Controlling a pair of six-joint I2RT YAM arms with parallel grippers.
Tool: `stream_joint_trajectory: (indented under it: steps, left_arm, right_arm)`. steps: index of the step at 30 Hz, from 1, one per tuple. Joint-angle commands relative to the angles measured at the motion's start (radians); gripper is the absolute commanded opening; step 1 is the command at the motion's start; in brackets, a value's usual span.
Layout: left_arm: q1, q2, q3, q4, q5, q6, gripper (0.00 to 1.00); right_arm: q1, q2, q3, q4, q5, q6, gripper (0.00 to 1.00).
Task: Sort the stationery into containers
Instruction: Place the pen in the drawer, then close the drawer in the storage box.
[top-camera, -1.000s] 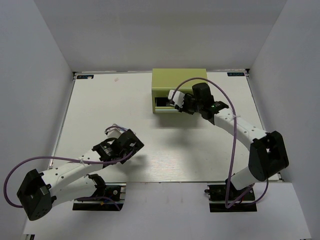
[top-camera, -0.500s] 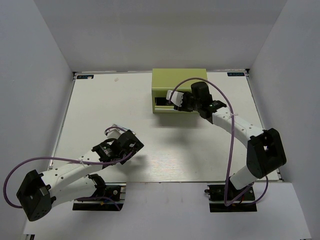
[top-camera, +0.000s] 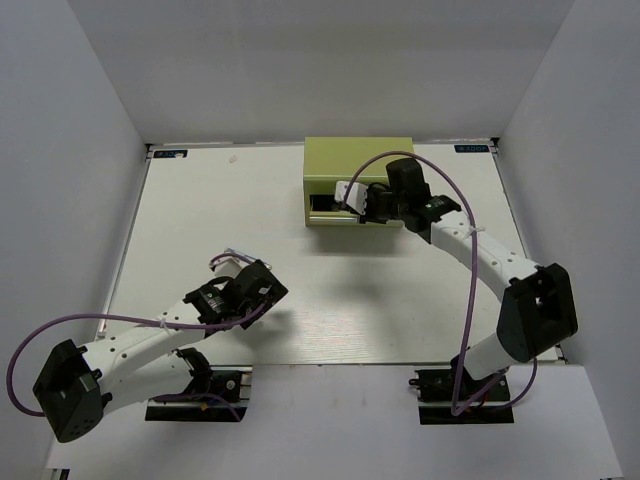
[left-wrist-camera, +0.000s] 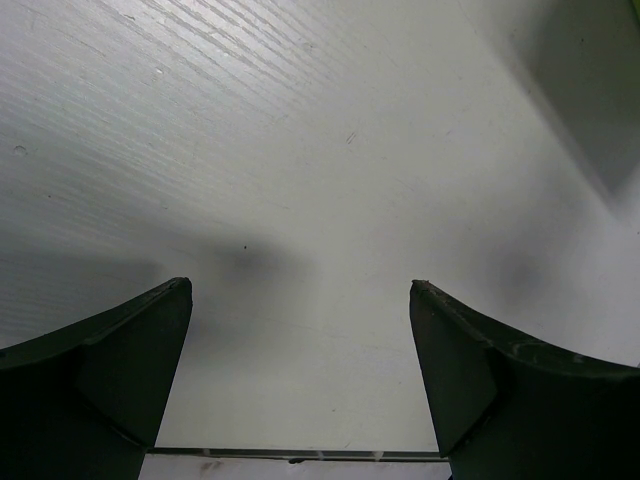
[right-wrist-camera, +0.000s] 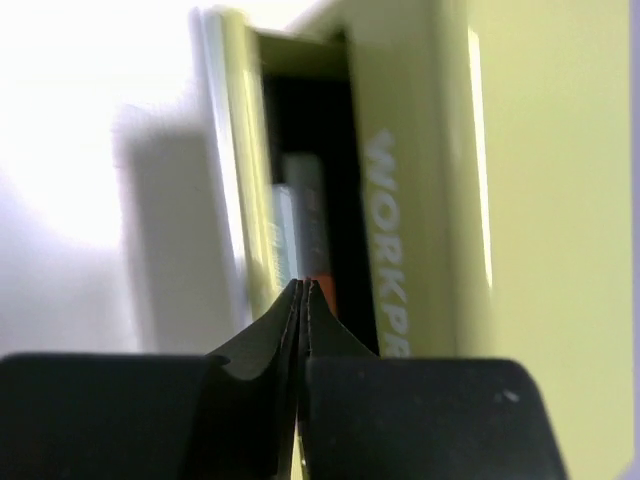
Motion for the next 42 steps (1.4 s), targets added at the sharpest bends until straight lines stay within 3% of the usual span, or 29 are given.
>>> stream_joint_trajectory:
  steps: [1, 6, 9, 18, 23, 27, 33, 37, 41, 42]
  left_arm:
    - [0.006, 0.006, -0.005, 0.010, -0.002, -0.003, 1.00]
    - [0.006, 0.006, -0.005, 0.019, -0.002, -0.003, 1.00]
    - [0.006, 0.006, -0.005, 0.029, 0.007, -0.003, 1.00]
    - [0.006, 0.037, 0.015, 0.085, 0.016, 0.029, 1.00]
    - [0.006, 0.081, 0.046, 0.228, 0.036, 0.078, 1.00]
    - [0.006, 0.193, 0.087, 0.383, 0.074, 0.130, 0.96]
    - [0.036, 0.335, 0.185, 0.567, 0.111, 0.178, 0.76]
    - [0.056, 0.420, 0.199, 0.790, 0.168, 0.187, 0.66]
    - [0.088, 0.511, 0.146, 1.096, 0.223, 0.187, 0.49]
    - [0.101, 0.537, 0.133, 1.162, 0.246, 0.167, 0.45]
  right_arm:
    - [-0.008, -0.031, 0.080, -0.201, -0.235, -0.094, 0.00]
    - [-0.005, 0.085, 0.176, -0.501, -0.340, -0.269, 0.00]
    - [-0.003, 0.139, 0.238, -0.533, -0.320, -0.253, 0.00]
    - [0.000, 0.233, 0.222, -0.280, -0.070, -0.072, 0.00]
    - [-0.002, 0.231, 0.163, -0.006, 0.114, 0.034, 0.00]
    - [-0.003, 0.254, 0.172, 0.053, 0.226, 0.057, 0.00]
    - [-0.009, 0.288, 0.195, 0.081, 0.301, 0.068, 0.00]
    - [-0.022, 0.285, 0.187, 0.107, 0.340, 0.070, 0.00]
    - [-0.048, 0.212, 0.161, 0.020, 0.121, 0.074, 0.00]
    - [-0.057, 0.126, 0.147, -0.011, 0.080, 0.068, 0.00]
